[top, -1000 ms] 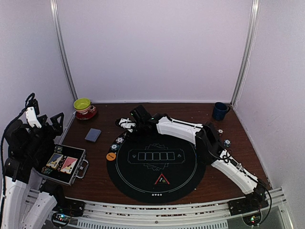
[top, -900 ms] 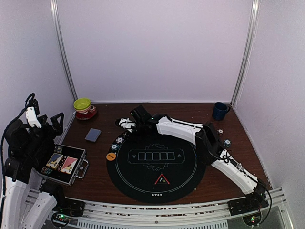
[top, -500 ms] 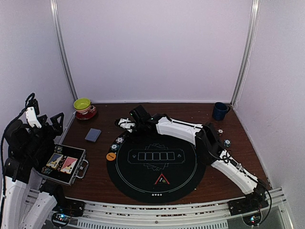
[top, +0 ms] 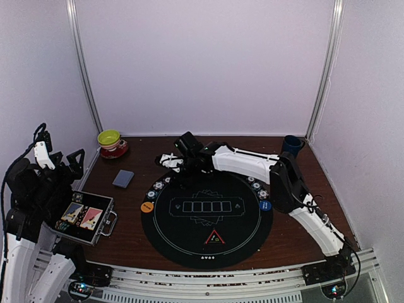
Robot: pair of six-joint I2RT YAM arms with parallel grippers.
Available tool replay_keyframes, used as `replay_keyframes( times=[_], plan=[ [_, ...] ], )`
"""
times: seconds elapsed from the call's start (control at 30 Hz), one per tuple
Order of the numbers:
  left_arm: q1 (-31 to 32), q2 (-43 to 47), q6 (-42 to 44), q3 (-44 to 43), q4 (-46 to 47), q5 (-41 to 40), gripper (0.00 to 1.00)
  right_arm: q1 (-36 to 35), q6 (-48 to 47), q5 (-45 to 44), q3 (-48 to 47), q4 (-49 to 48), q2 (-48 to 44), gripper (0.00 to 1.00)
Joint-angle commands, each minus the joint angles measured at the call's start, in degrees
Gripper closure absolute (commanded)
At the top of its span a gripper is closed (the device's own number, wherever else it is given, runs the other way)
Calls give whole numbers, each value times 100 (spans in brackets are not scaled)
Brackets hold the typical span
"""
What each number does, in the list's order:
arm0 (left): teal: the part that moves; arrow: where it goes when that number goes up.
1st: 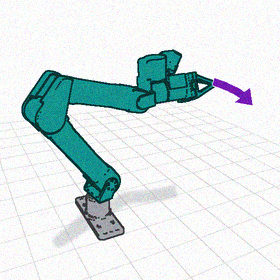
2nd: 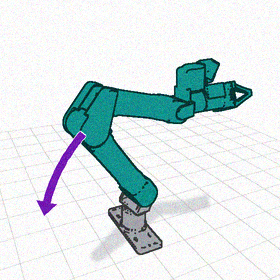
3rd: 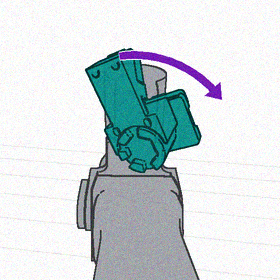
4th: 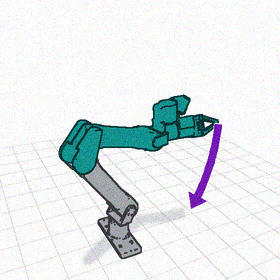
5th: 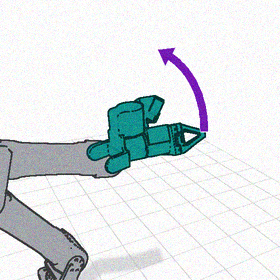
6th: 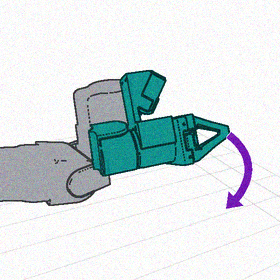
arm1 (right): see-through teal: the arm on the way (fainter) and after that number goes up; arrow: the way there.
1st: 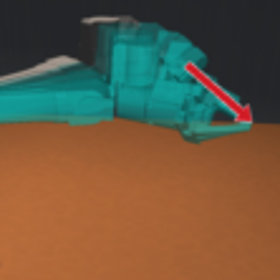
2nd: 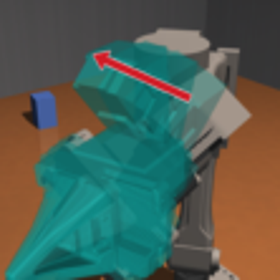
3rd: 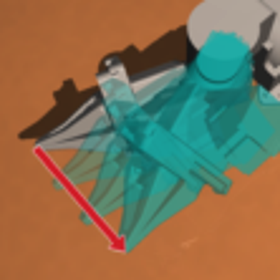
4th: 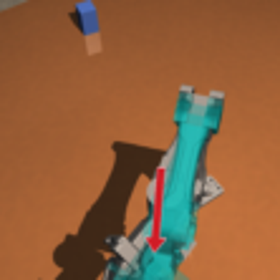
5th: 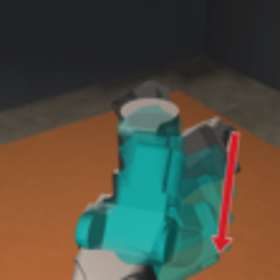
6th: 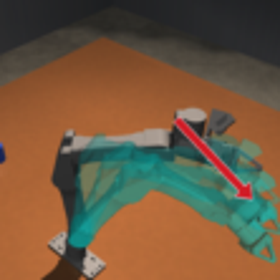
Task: Distribute texas hold em gaming equipment
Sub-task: Place the big blind button in the dealer area, then pick up the pile of poker chips from the pile of poker chips.
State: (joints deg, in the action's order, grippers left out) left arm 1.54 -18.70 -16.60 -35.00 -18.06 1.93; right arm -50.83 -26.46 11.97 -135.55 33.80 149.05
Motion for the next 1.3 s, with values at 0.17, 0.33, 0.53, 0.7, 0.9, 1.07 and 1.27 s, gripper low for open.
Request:
replay_keyframes(
  times=[0.17,0.33,0.53,0.7,0.9,1.07,1.27],
  plan=[
    [-49,-32,8,11,193,69,2,410,138,-222,1672,379,-2596,0],
    [-50,-41,16,5,223,204,2,1202,230,-234,2779,475,-3596,0],
    [-52,-9,16,2,239,247,2,2560,475,-123,3941,265,-4361,0],
    [-46,17,25,19,229,186,2,3401,713,-471,4047,625,-4185,0],
    [-53,-25,24,2,225,244,2,4146,925,-651,4308,1158,-4163,0],
    [-41,103,16,20,238,187,2,4442,953,-1061,5177,556,-4409,0],
    [-42,31,24,9,233,260,2,4796,928,-875,5293,495,-4114,4]
  ],
)
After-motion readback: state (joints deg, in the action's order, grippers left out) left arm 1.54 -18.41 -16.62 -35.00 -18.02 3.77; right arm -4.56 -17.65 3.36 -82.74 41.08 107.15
